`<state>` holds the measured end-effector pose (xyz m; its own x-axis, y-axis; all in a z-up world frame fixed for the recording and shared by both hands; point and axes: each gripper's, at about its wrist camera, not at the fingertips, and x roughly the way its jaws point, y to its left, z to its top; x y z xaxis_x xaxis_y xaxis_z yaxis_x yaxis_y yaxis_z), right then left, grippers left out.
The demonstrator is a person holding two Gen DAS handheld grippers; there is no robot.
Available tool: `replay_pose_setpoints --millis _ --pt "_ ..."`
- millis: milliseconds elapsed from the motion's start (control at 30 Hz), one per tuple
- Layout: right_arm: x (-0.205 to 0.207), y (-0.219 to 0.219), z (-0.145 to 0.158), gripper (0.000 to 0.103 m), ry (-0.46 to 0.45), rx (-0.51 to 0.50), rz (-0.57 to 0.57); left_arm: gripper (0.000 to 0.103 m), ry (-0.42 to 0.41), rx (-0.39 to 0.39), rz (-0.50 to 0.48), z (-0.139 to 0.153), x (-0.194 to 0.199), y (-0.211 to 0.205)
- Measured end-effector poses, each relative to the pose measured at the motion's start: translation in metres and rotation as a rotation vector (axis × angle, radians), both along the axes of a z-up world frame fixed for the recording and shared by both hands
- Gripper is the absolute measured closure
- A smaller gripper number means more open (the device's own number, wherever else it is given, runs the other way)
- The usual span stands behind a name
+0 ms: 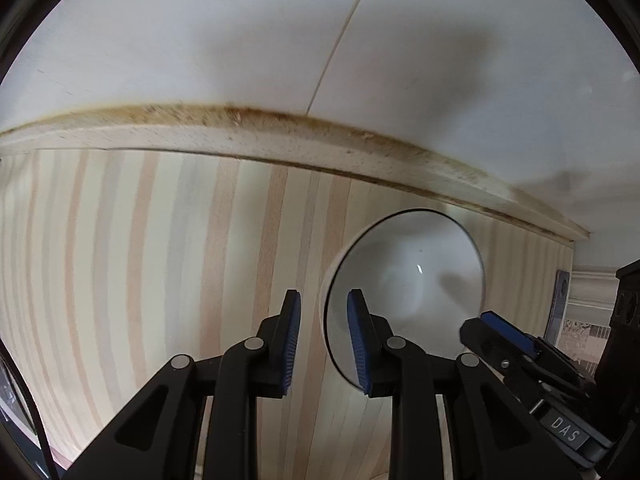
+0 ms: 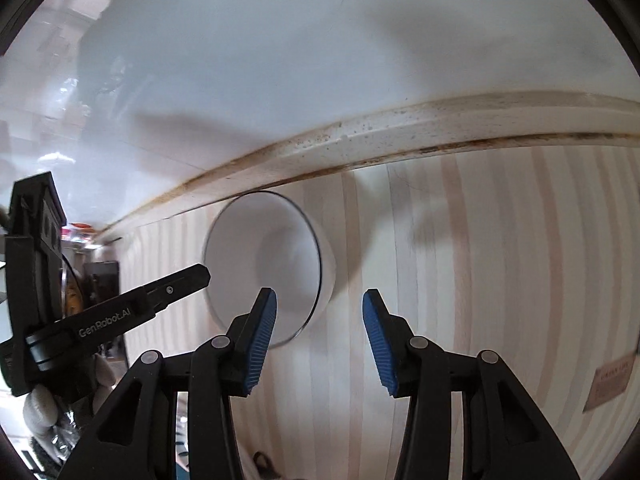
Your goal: Organize plates and bowls
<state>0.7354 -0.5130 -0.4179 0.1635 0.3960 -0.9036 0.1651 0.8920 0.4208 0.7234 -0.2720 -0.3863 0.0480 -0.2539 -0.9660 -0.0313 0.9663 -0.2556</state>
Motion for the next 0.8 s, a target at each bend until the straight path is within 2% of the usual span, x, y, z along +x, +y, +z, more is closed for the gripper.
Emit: replay_pose_setpoints --millis 100,167,200,233,300,467,800 --pt "0.006 0.003 -0.017 0.055 0.030 0.011 0.003 0.083 -0.005 -0.025 0.000 -0.007 0.002 -0.003" --pt "0.008 0.004 -0.025 0.066 0.029 0.020 0.005 0.087 -0.018 -0.041 -0.011 -0.007 0.002 -0.006" --pt "0.008 0.004 -0.027 0.080 0.027 0.018 0.007 0.087 -0.022 -0.037 -0.015 -0.007 0.003 -0.007" --pt "0.008 0.005 -0.029 0.084 0.025 0.023 0.011 0.087 -0.026 -0.033 -0.020 -0.007 0.003 -0.009" --pt "0.007 0.005 -0.030 0.088 0.015 0.043 0.006 0.087 -0.026 -0.037 -0.022 -0.007 0.002 -0.009" --pt "0.006 0.006 -0.027 0.089 0.009 0.020 0.009 0.087 -0.037 -0.031 -0.031 -0.001 -0.003 -0.007" --pt "-0.016 0.013 -0.001 0.089 -0.024 0.012 0.036 0.087 -0.117 0.008 -0.073 0.039 -0.039 -0.013"
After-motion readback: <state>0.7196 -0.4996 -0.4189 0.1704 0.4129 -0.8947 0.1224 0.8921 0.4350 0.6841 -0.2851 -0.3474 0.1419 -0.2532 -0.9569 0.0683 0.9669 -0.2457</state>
